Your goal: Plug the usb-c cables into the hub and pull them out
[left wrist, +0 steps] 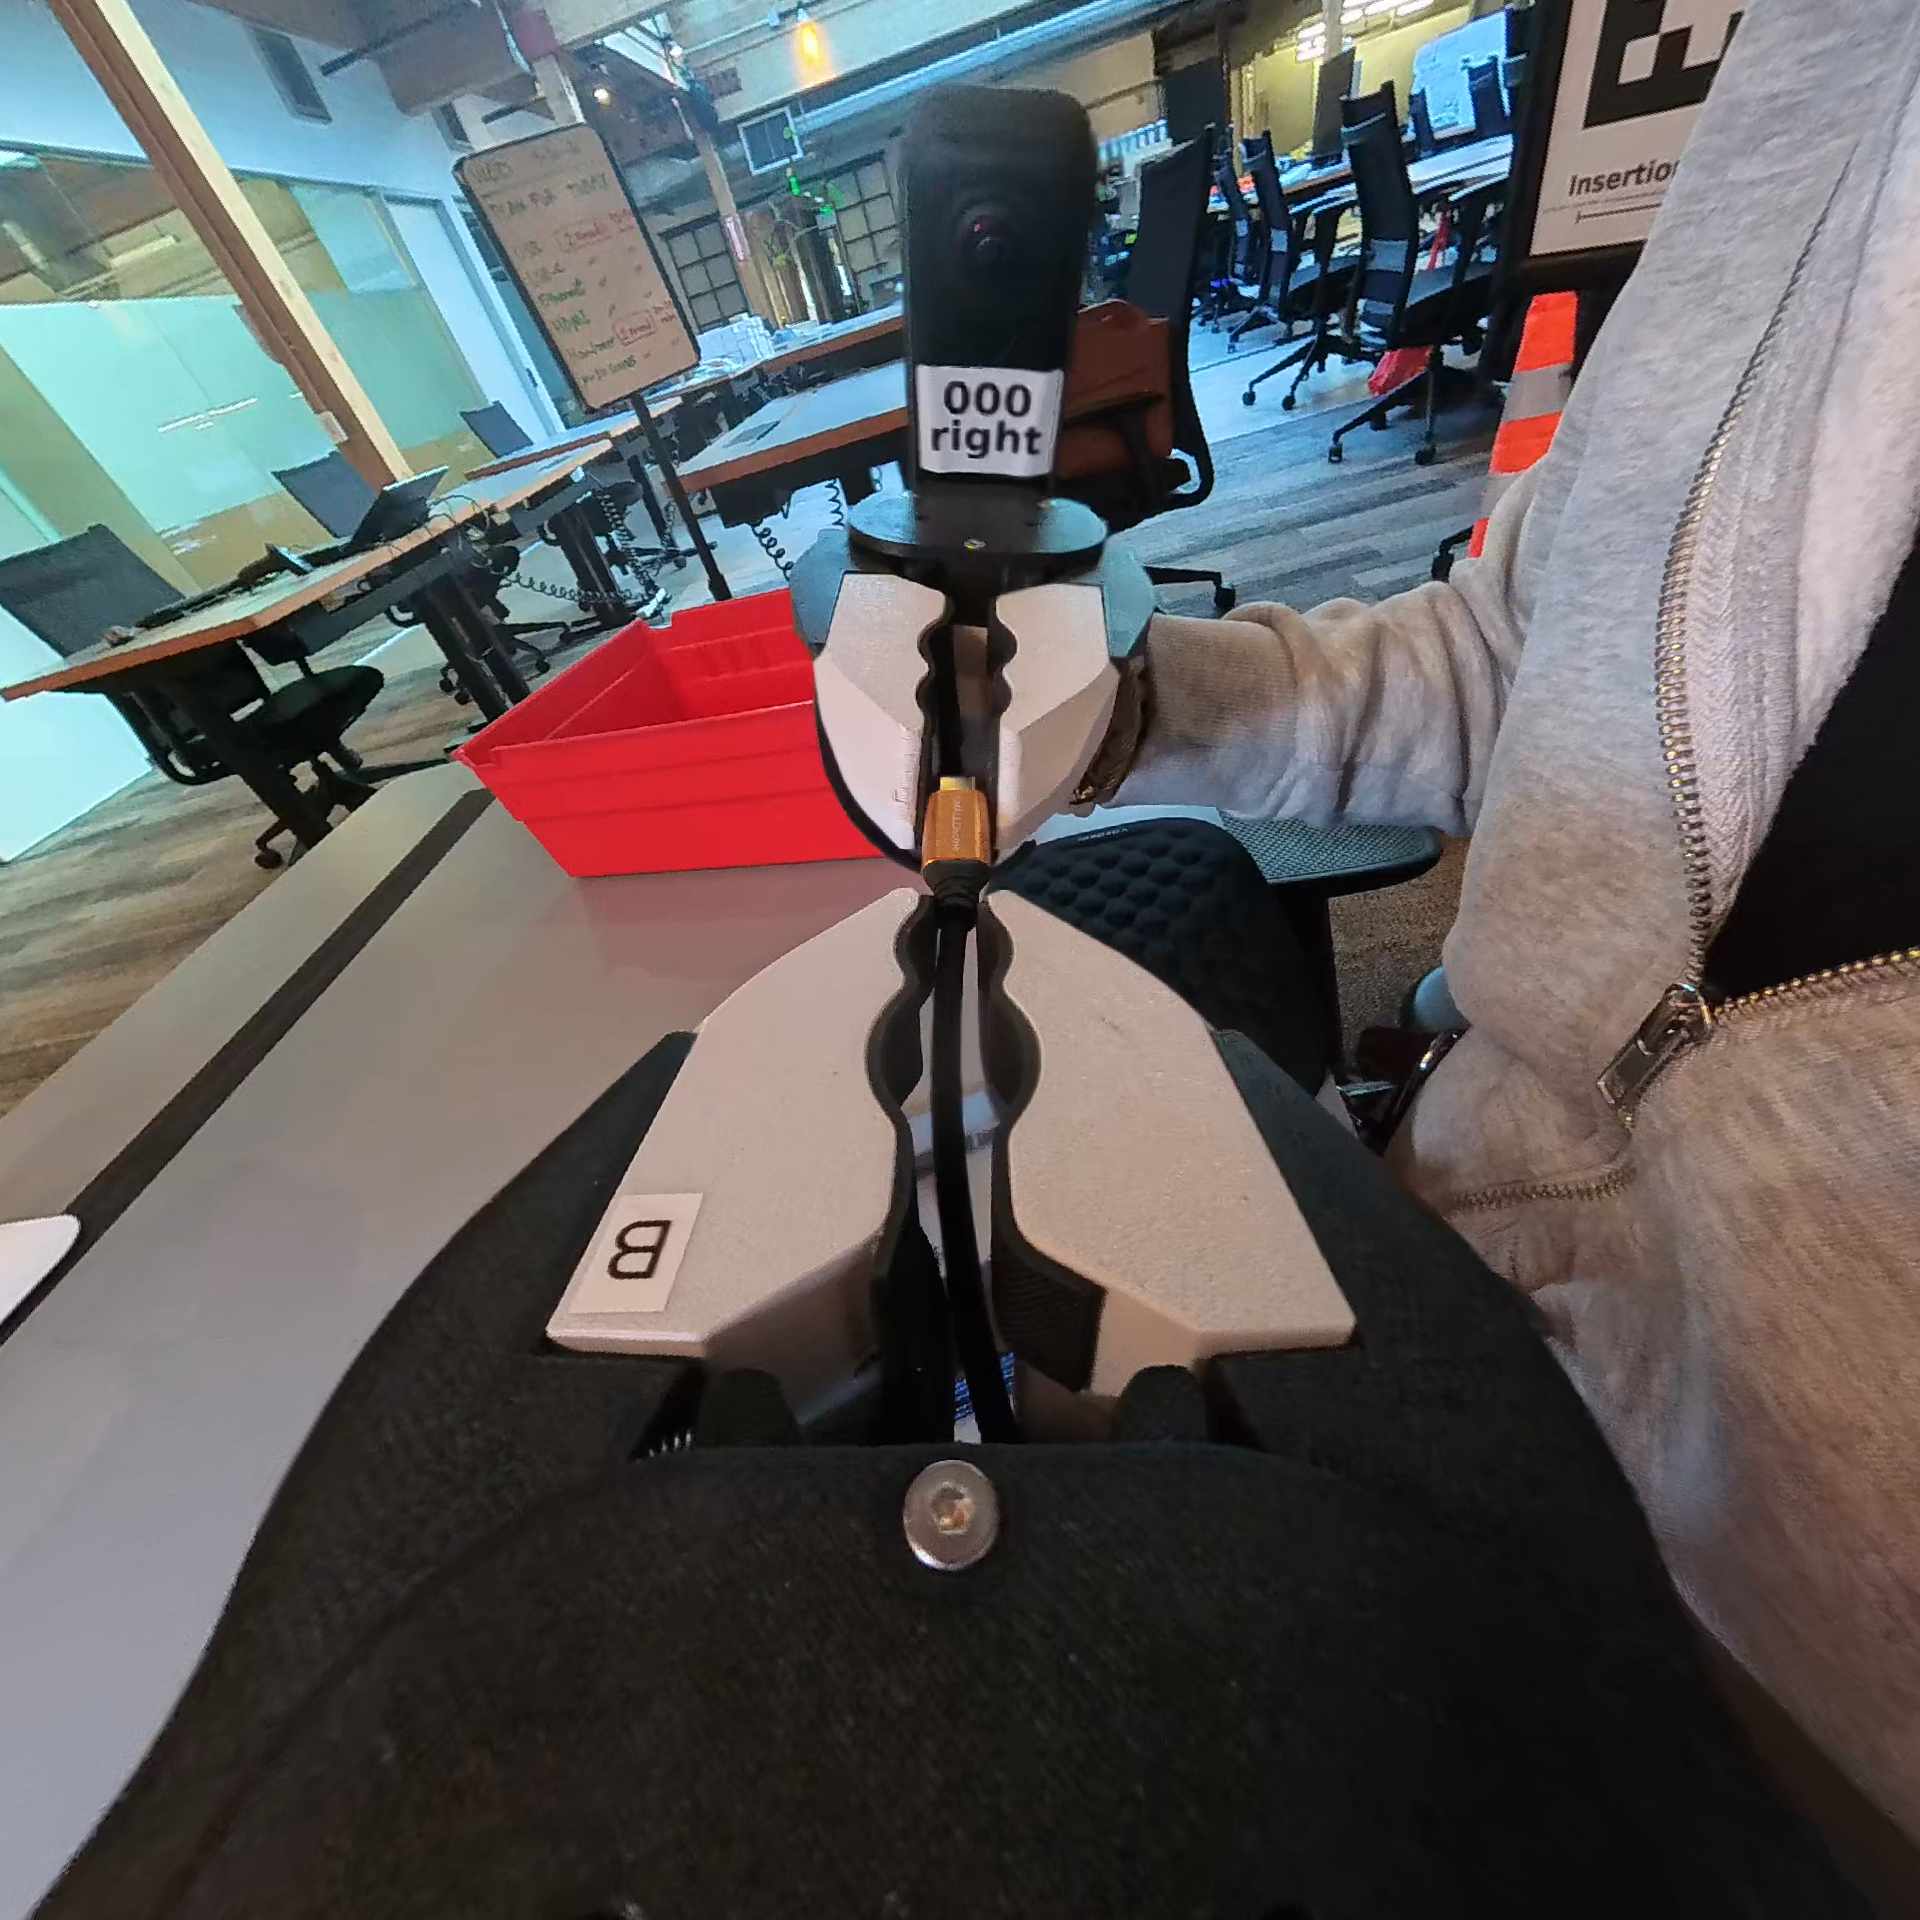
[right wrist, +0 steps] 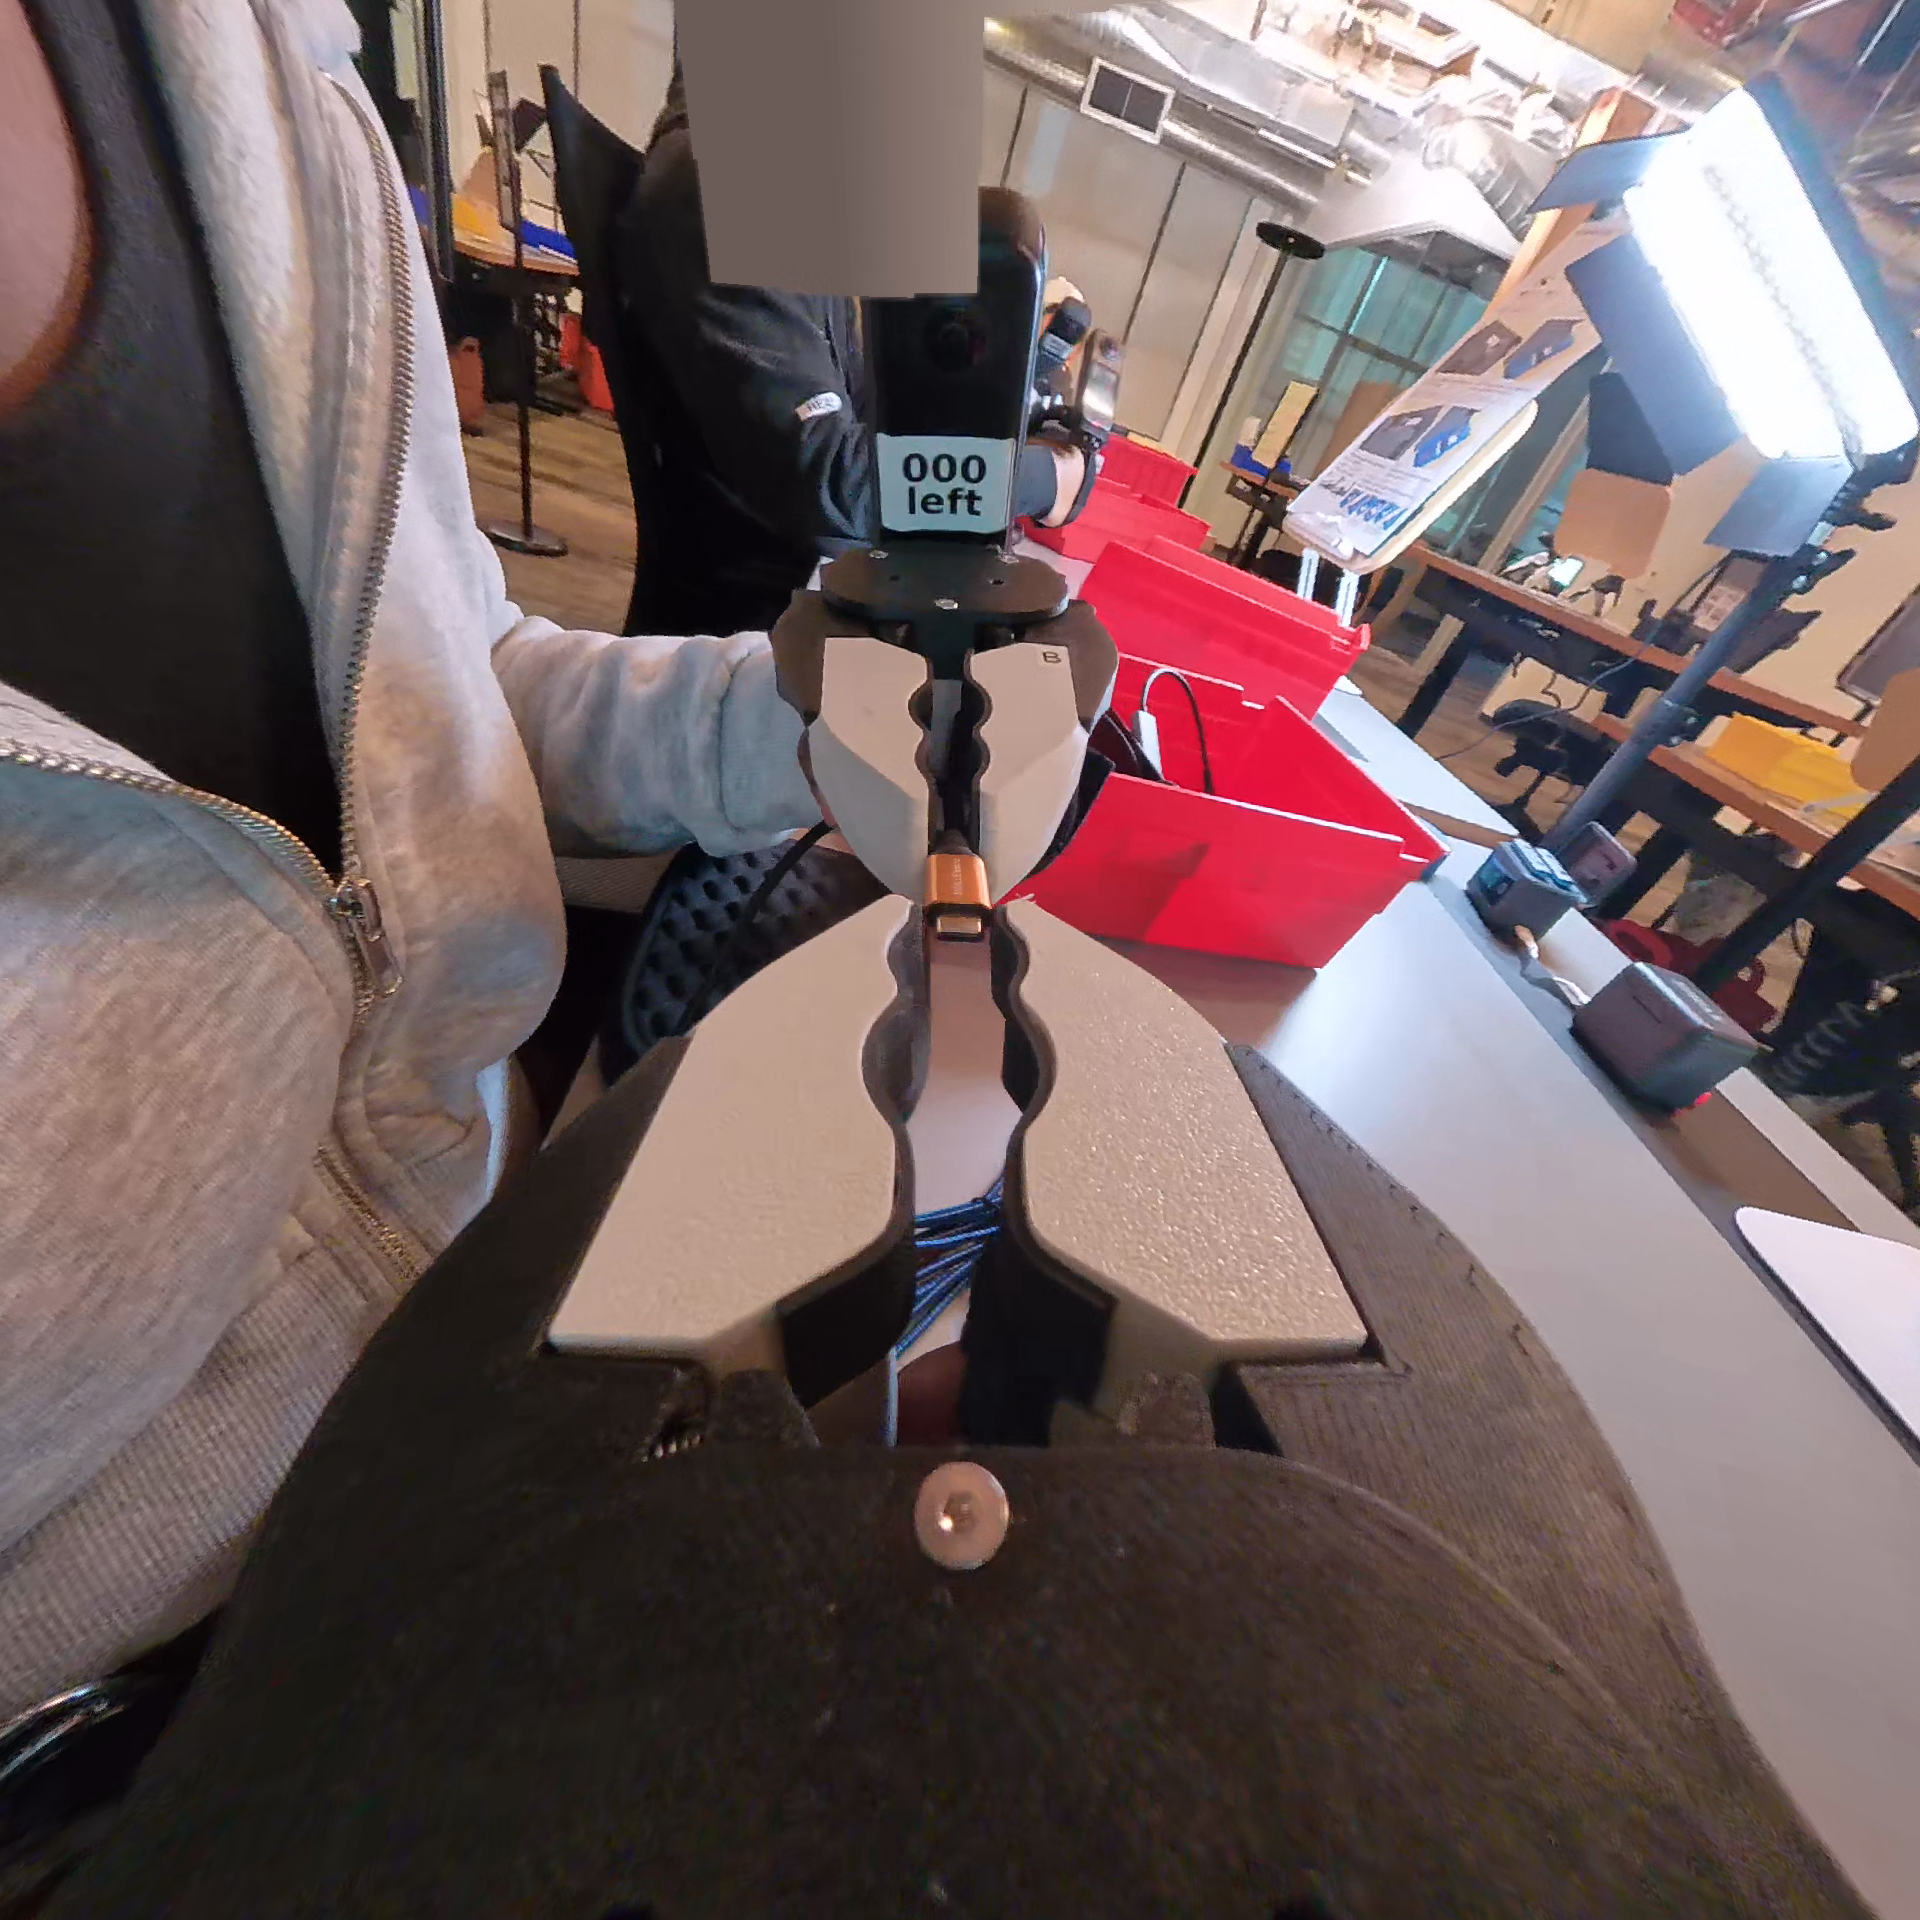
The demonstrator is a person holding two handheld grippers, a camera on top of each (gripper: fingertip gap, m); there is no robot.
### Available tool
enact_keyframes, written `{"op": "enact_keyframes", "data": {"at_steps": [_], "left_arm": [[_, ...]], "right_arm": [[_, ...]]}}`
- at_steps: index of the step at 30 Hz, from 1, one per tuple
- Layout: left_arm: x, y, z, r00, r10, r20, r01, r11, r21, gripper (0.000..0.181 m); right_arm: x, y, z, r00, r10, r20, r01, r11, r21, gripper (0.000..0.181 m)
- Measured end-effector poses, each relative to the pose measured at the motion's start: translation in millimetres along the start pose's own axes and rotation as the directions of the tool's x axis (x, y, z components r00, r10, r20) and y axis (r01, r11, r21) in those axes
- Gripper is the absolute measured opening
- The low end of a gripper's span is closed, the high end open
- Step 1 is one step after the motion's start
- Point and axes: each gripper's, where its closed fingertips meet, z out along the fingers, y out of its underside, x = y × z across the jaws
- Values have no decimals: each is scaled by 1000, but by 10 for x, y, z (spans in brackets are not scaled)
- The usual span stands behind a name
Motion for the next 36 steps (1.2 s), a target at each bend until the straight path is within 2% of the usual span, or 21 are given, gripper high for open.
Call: {"op": "enact_keyframes", "data": {"at_steps": [6,21,24,25,27,30,33,36], "left_arm": [[8,-16,40,1000,16,23,-17,1000,24,18],[62,6,37,1000,-5,-3,5,999,38,12],[75,68,41,1000,5,-5,-5,1000,4,12],[55,110,40,1000,11,12,-11,1000,-19,12],[-11,236,18,998,18,64,-13,997,-70,12],[-60,408,-30,992,-13,124,25,995,-99,12],[-50,537,-45,987,-47,153,63,993,-102,12],[-72,597,-87,982,-50,183,71,991,-114,12]], "right_arm": [[-32,2,16,999,36,29,-37,999,25,11],[-54,29,40,997,62,43,-63,997,41,11],[-74,69,23,987,140,79,-143,989,30,13],[-47,58,-9,978,191,78,-195,980,47,23],[27,84,-112,945,321,68,-324,945,39,41],[136,370,-268,844,536,-20,-535,839,-98,62],[89,786,-364,683,722,-113,-721,639,-270,74],[142,1260,-435,587,753,-299,-798,472,-375,68]]}}
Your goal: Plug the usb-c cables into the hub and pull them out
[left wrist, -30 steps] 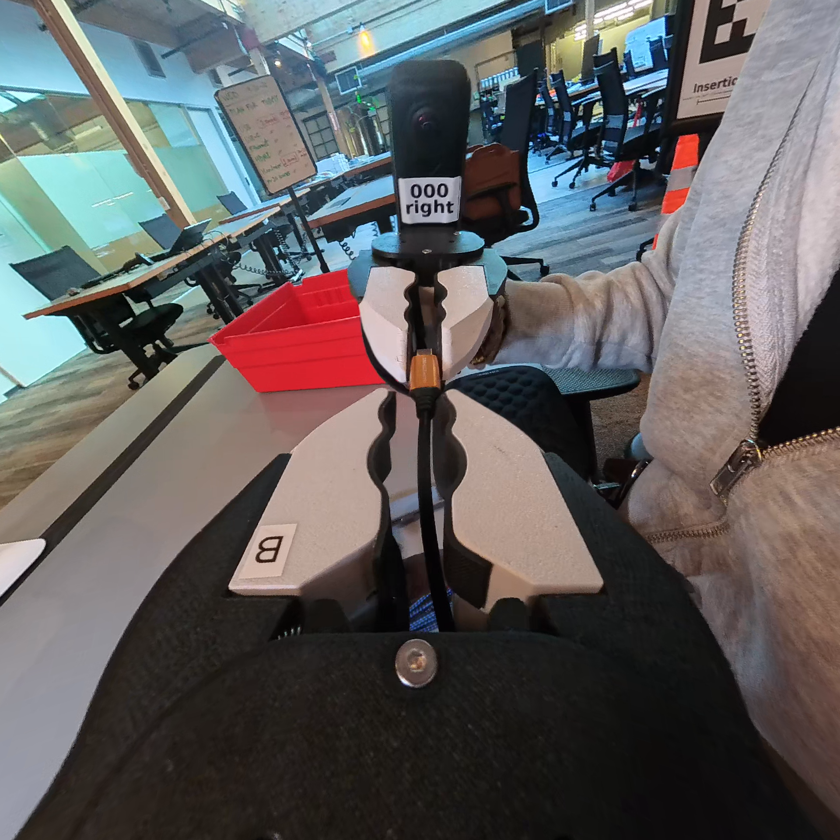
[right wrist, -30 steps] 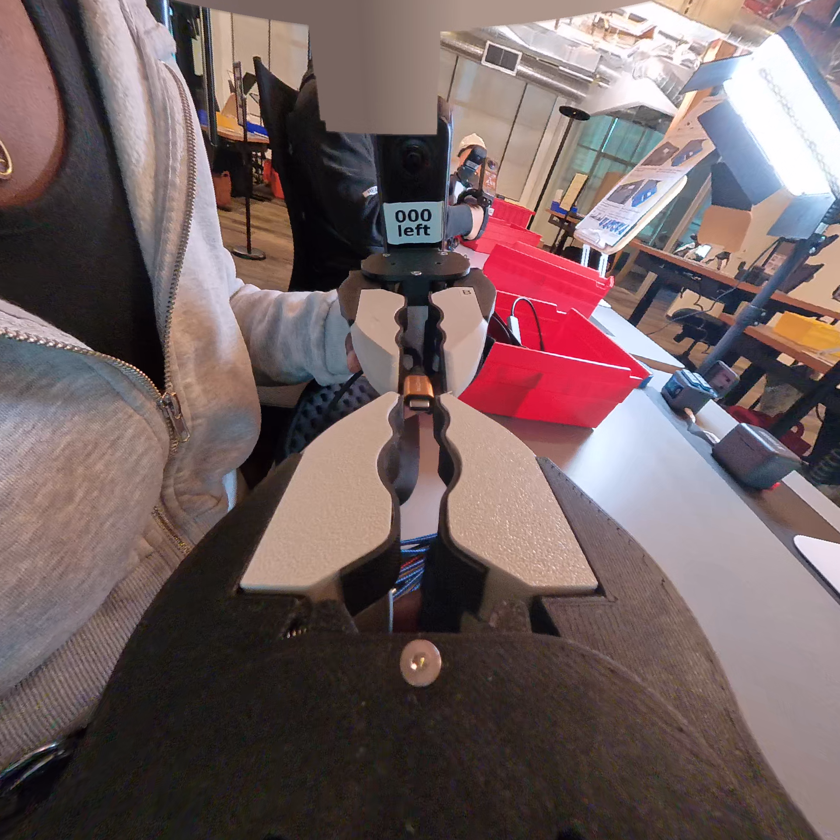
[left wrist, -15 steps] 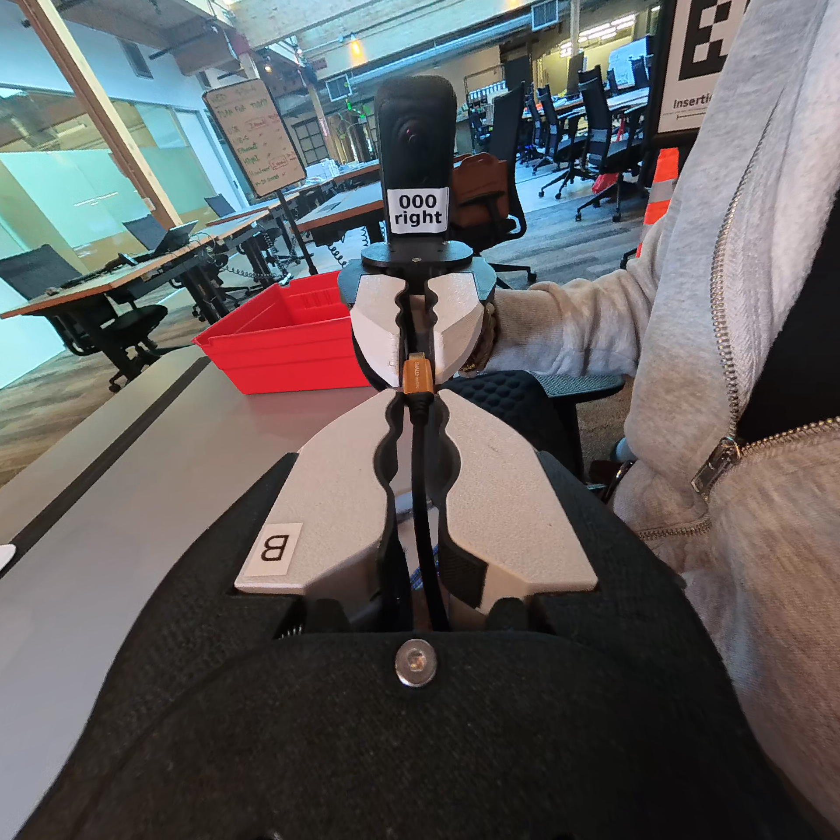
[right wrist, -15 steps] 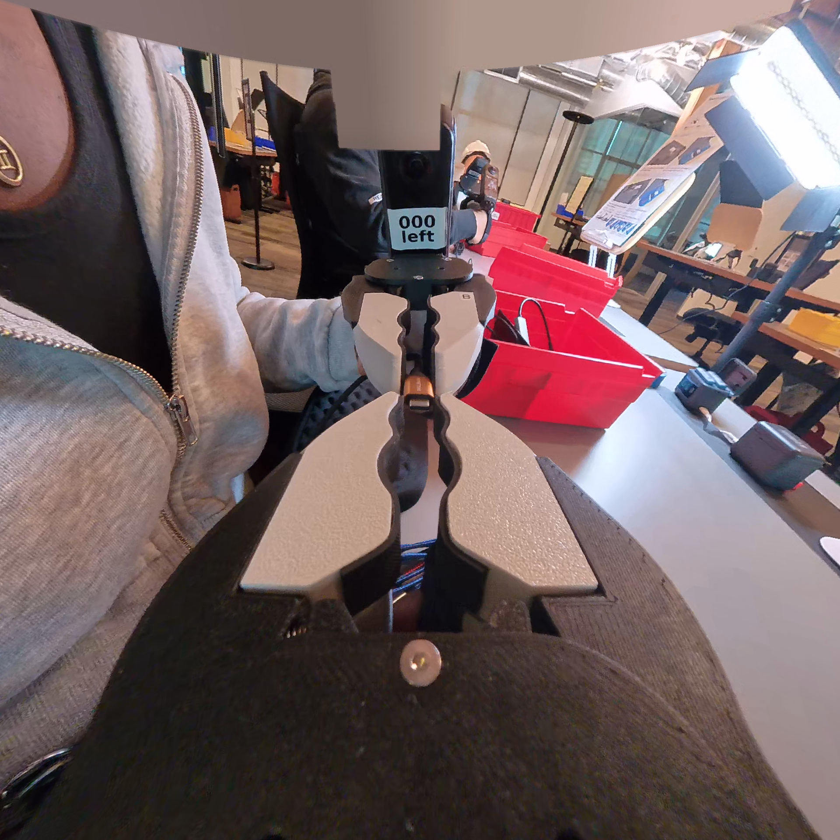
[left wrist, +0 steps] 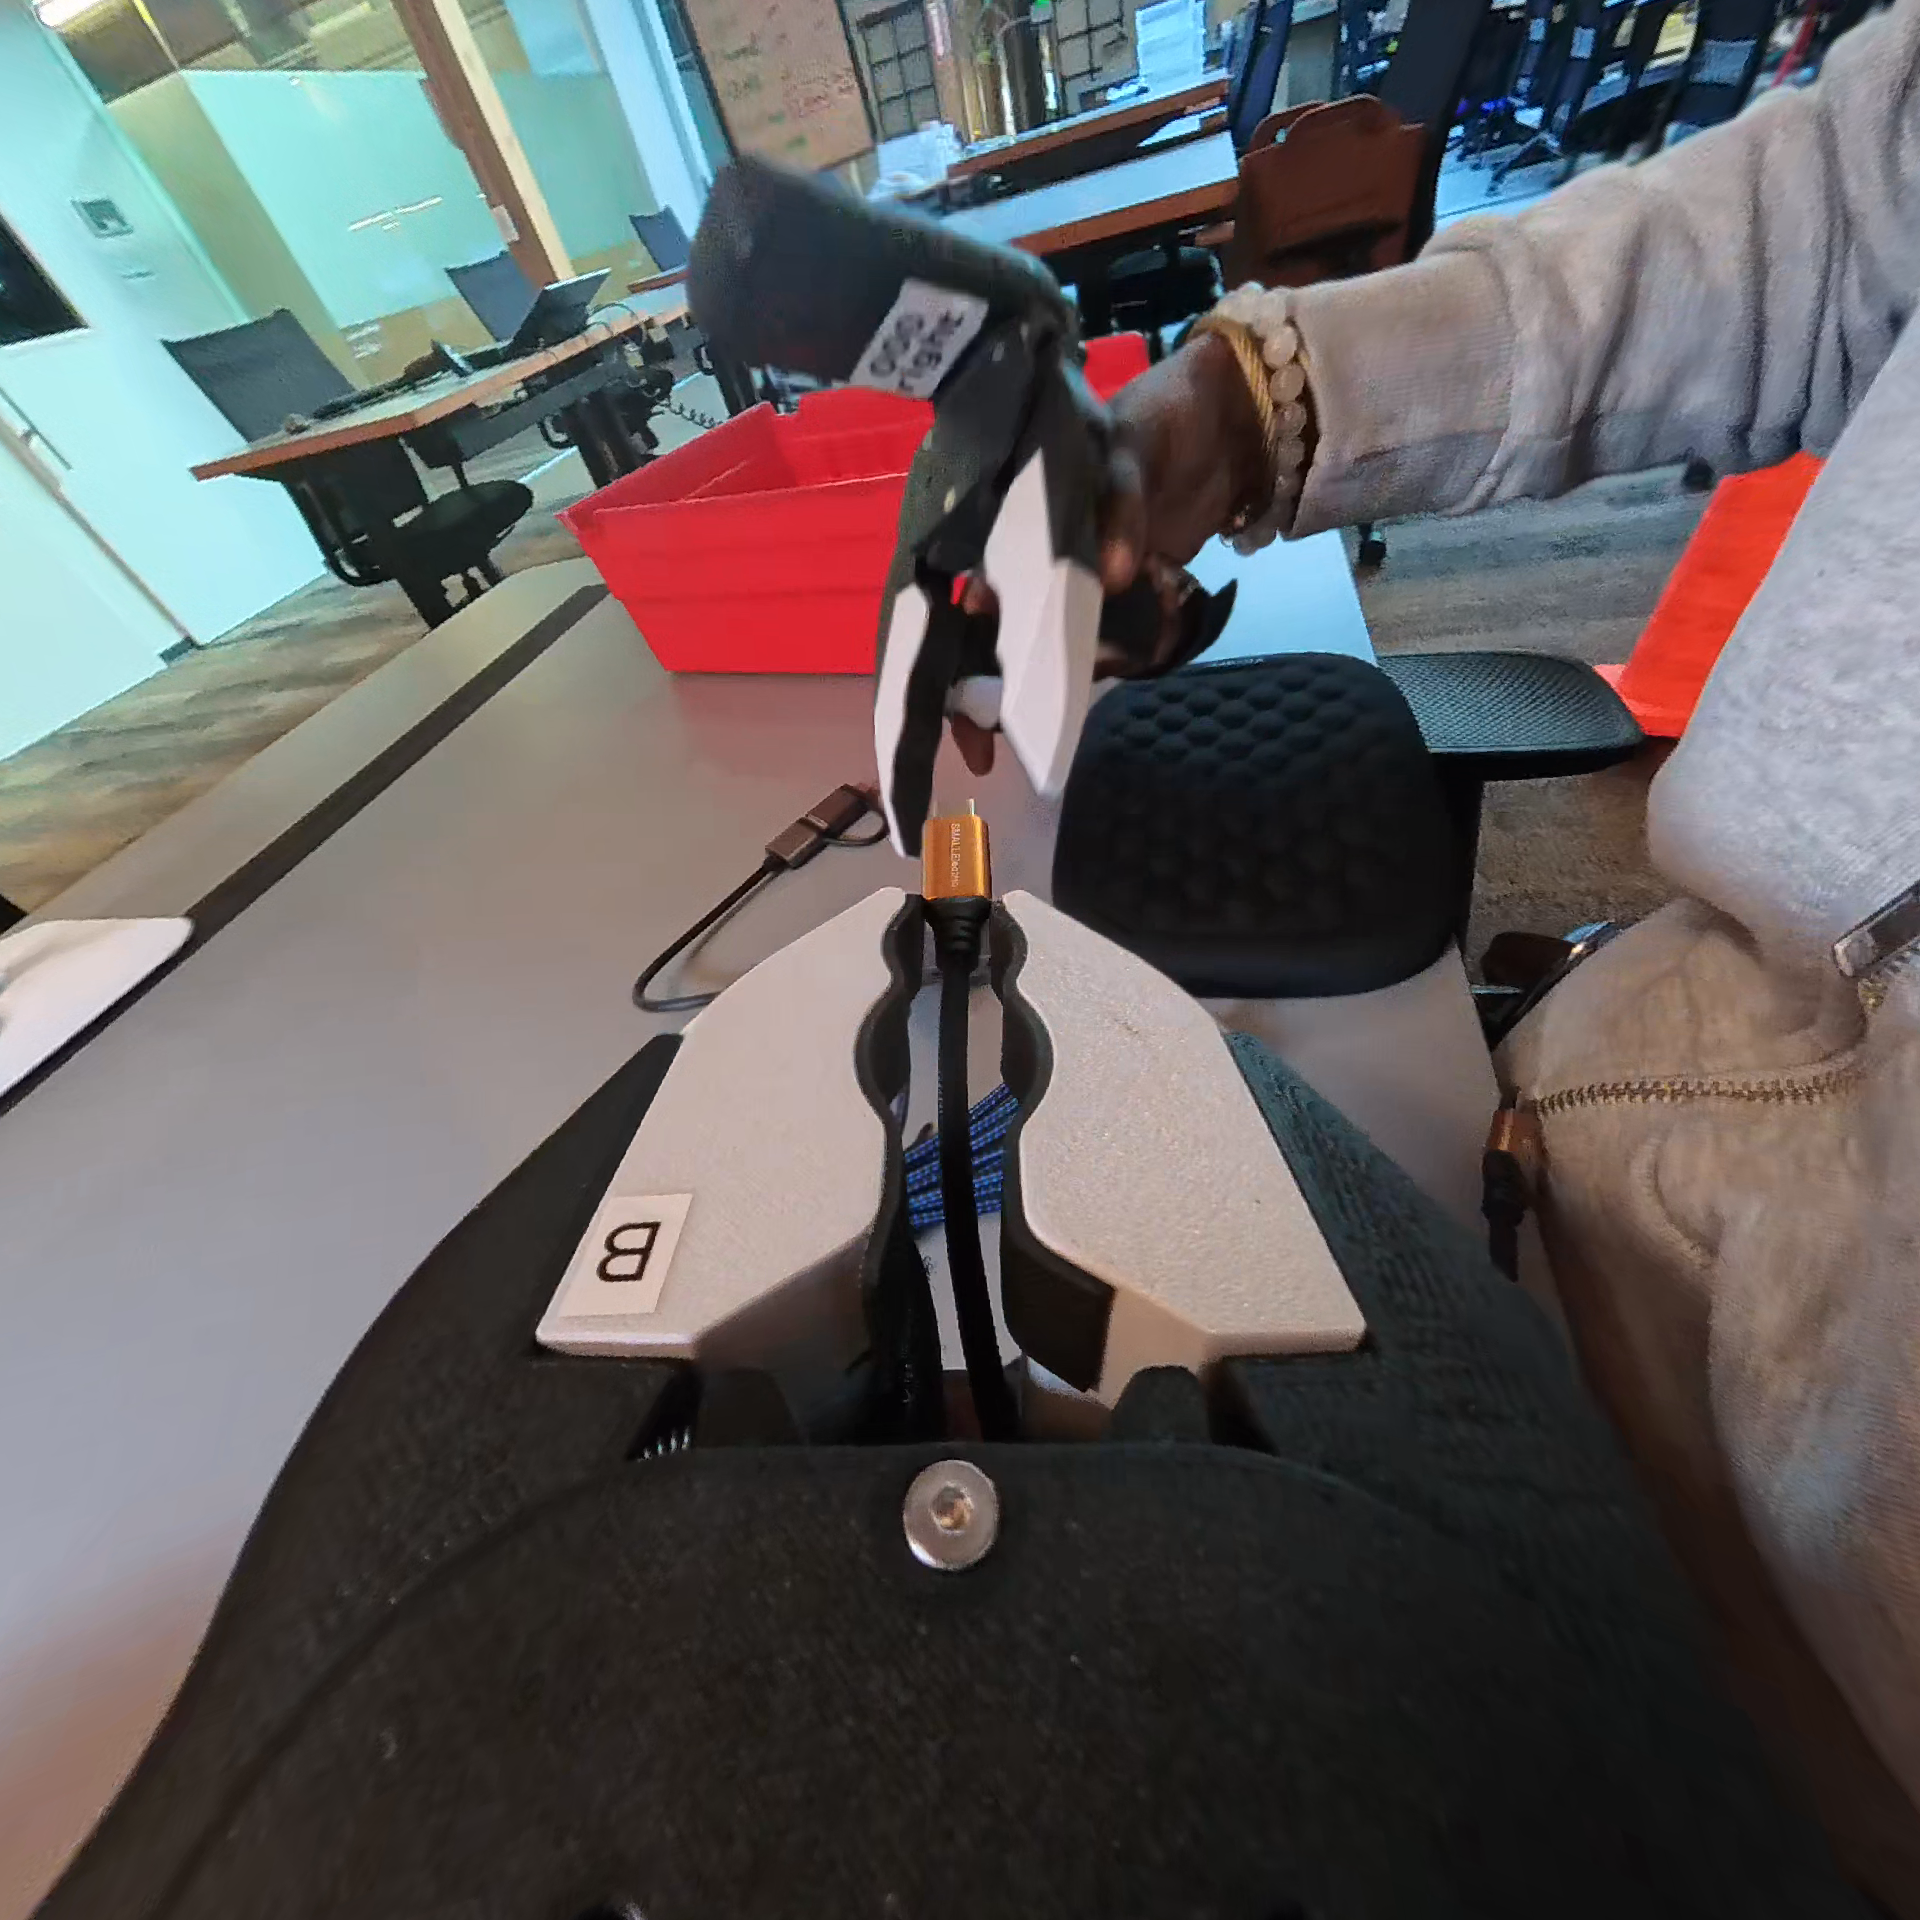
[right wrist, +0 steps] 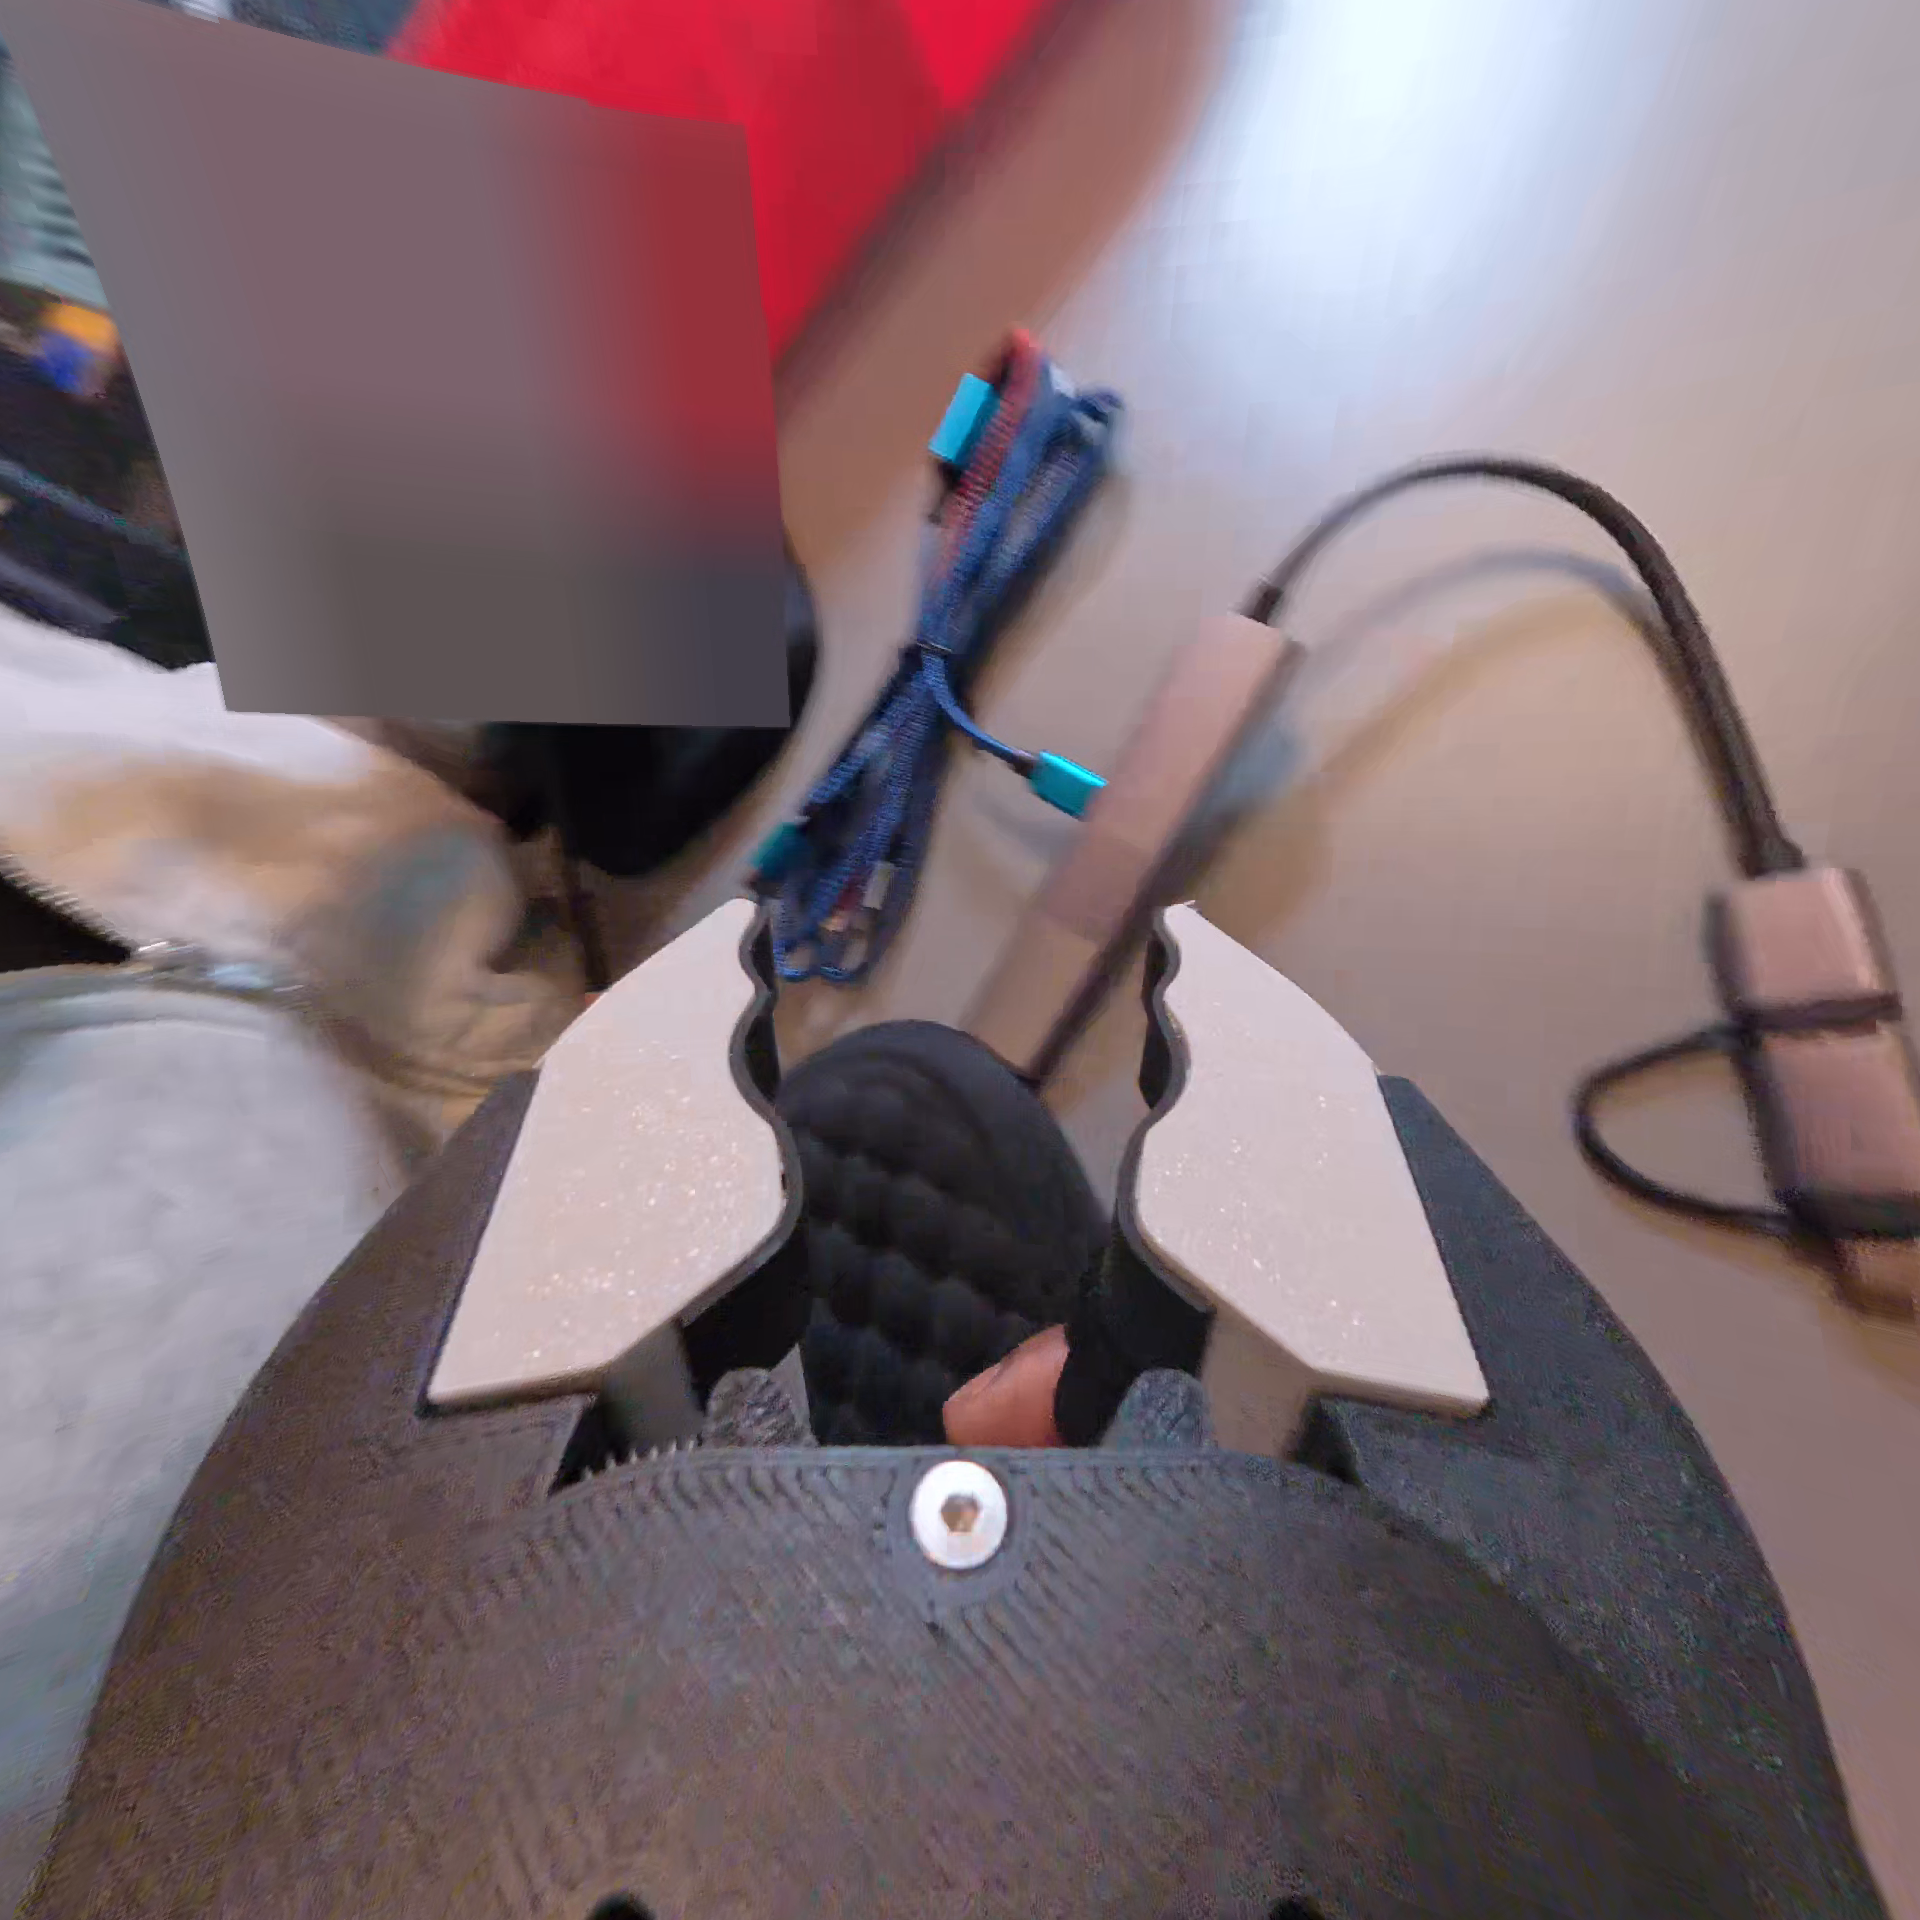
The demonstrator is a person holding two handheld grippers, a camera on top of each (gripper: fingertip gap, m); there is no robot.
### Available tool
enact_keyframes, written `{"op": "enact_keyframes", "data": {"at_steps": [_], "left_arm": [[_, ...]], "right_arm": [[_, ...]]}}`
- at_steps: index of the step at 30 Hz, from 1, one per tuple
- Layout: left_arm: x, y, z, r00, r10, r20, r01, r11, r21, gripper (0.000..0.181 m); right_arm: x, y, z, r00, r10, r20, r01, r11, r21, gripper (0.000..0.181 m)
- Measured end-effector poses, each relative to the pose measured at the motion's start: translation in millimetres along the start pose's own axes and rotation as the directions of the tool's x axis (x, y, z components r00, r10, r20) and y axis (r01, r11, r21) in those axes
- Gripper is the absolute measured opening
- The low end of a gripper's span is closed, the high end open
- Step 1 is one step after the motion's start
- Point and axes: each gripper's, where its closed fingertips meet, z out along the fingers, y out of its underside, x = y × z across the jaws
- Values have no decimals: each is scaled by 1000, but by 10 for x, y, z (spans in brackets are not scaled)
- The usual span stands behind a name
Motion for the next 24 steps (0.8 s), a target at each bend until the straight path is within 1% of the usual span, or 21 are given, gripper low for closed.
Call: {"op": "enact_keyframes", "data": {"at_steps": [2,3,5,7,9,10,13,14,15,17,19,21,22,24], "left_arm": [[-22,-15,-38,1000,-11,5,11,1000,19,12],[-28,-27,-54,1000,-25,2,25,999,34,12],[-28,-41,-75,999,-43,-7,44,997,60,12],[-19,-49,-83,999,-44,-15,44,997,70,12],[-8,-57,-84,999,-46,-23,48,996,77,12],[-3,-57,-84,998,-48,-27,50,996,80,12],[2,-55,-91,999,-45,-28,47,995,83,12],[-2,-53,-94,999,-46,-27,48,995,83,12],[-6,-50,-97,999,-48,-25,50,995,84,12],[-14,-27,-96,998,-51,-23,52,996,72,12],[-11,14,-84,999,-44,-21,45,998,47,12],[-9,55,-66,999,-31,-14,31,999,19,12],[-4,60,-64,1000,-27,-15,27,1000,15,12],[-5,45,-73,1000,-26,-17,26,999,26,12]], "right_arm": [[172,64,86,997,54,-50,-57,997,-54,66],[231,85,123,996,64,-67,-69,995,-76,62],[293,117,185,996,47,-78,-56,991,-120,55],[283,98,224,998,65,-26,-68,989,-130,49],[296,31,260,989,142,36,-137,984,-116,46],[301,9,288,984,165,61,-157,981,-114,42],[273,25,383,979,178,102,-161,974,-158,25],[255,55,407,979,174,108,-152,971,-186,17],[218,78,425,977,170,127,-142,969,-205,15],[122,67,429,970,169,177,-132,970,-202,11],[5,-24,391,962,155,227,-125,982,-143,9],[-105,-149,328,965,110,236,-97,993,-63,8],[-149,-192,293,978,48,205,-42,998,-37,8],[-236,-249,194,987,-124,101,127,992,-23,8]]}}
